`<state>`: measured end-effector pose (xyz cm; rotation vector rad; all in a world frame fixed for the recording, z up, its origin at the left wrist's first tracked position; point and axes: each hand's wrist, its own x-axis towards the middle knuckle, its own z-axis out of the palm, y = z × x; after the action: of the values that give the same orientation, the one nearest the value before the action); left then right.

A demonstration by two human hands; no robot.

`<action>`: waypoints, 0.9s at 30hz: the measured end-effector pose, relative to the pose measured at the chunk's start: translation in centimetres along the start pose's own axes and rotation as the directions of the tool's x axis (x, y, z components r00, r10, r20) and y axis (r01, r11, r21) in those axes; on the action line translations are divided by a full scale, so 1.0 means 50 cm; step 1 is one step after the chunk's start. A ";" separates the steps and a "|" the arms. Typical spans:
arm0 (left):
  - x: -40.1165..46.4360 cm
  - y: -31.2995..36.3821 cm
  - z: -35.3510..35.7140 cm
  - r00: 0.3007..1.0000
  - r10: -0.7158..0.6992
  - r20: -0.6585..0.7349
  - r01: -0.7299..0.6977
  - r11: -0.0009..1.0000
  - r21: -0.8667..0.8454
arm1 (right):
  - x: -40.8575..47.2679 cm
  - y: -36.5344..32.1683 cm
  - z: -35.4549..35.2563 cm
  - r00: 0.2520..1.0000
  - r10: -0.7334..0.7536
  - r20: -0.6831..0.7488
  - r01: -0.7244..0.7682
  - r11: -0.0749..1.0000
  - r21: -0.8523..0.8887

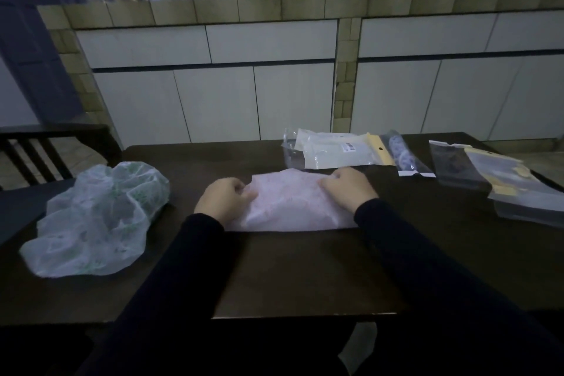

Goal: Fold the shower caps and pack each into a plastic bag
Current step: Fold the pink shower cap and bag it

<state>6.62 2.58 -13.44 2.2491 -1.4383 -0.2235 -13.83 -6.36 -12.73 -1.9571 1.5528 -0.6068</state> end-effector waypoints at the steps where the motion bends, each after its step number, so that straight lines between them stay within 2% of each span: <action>1: 0.004 -0.016 0.008 0.999 -0.033 -0.021 0.032 0.999 -0.014 | -0.001 0.011 0.021 0.998 -0.033 -0.051 0.030 0.998 -0.051; 4: 0.004 -0.037 0.017 0.995 -0.074 -0.070 0.074 0.997 -0.002 | -0.005 0.028 0.050 0.980 -0.153 -0.130 0.121 0.967 -0.224; 10: -0.004 -0.030 0.029 0.984 -0.043 -0.175 0.042 0.999 -0.010 | -0.005 0.033 0.051 0.967 -0.147 -0.206 0.116 0.981 -0.154; 15: -0.005 -0.015 0.035 0.968 -0.001 -0.249 0.004 1.000 0.013 | -0.008 0.035 0.044 0.947 -0.181 -0.265 0.136 0.974 -0.180; 20: 0.010 -0.022 0.046 0.978 0.018 -0.206 -0.008 0.999 0.047 | -0.001 0.035 0.037 0.961 -0.175 -0.215 0.135 0.973 -0.189; 24: 0.021 -0.025 0.048 0.973 0.056 -0.224 -0.052 0.998 0.026 | 0.011 0.044 0.029 0.976 -0.157 -0.154 0.129 0.976 -0.178; 27: 0.023 -0.020 0.050 0.966 0.067 -0.250 -0.035 0.991 0.129 | 0.016 0.045 0.023 0.976 -0.170 -0.133 0.136 0.964 -0.228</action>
<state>7.02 1.20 -15.98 2.2374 -1.4031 0.1700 -14.48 -7.34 -15.10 -2.2587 1.6278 -0.6879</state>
